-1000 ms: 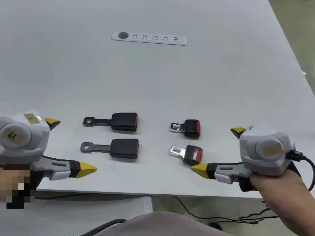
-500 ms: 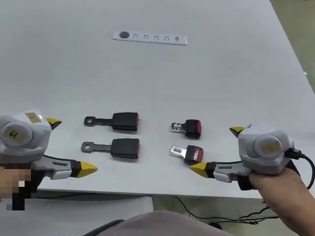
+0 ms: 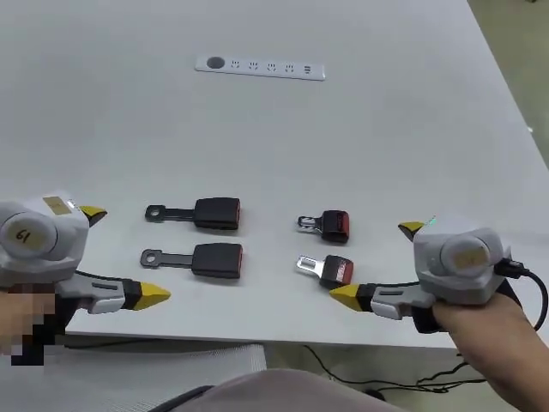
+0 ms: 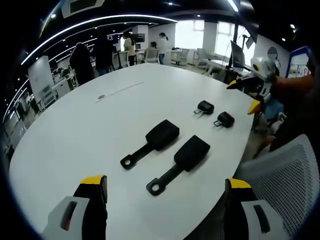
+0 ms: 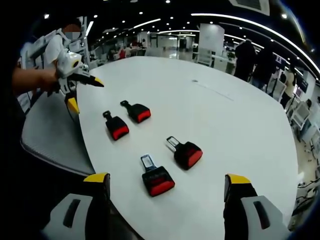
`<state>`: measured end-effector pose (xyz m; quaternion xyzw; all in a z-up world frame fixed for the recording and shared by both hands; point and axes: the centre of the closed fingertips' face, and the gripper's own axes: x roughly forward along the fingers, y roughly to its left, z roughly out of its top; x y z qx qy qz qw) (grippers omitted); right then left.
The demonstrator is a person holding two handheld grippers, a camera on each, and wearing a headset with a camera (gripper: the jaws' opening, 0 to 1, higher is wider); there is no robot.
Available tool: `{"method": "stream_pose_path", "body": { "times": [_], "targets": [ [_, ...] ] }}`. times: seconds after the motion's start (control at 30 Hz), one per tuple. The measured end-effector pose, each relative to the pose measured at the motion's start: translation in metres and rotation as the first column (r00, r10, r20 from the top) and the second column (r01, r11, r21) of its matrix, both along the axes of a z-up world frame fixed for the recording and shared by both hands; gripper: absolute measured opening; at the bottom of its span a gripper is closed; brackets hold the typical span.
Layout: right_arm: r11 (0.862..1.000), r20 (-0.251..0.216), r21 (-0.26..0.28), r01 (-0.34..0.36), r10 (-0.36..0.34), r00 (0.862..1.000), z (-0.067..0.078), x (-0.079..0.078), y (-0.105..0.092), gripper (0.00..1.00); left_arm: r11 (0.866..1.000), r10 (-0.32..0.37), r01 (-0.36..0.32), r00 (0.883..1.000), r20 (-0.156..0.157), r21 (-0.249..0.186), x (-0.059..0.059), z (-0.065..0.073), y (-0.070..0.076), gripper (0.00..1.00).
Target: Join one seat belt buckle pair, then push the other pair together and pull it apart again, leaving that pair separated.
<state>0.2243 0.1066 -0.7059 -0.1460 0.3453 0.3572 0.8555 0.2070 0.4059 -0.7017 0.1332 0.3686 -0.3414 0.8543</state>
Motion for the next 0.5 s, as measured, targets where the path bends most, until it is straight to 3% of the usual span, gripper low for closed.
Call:
{"method": "stream_pose_path", "body": {
  "times": [0.5],
  "targets": [
    [1.000, 0.001, -0.002, -0.011, 0.011, 1.000, 0.0041, 0.0015, 0.0065, 0.95, 1.000, -0.007, 0.007, 1.000, 0.005, -0.001, 0.0037, 0.0015, -0.0010, 0.99]
  ]
}}
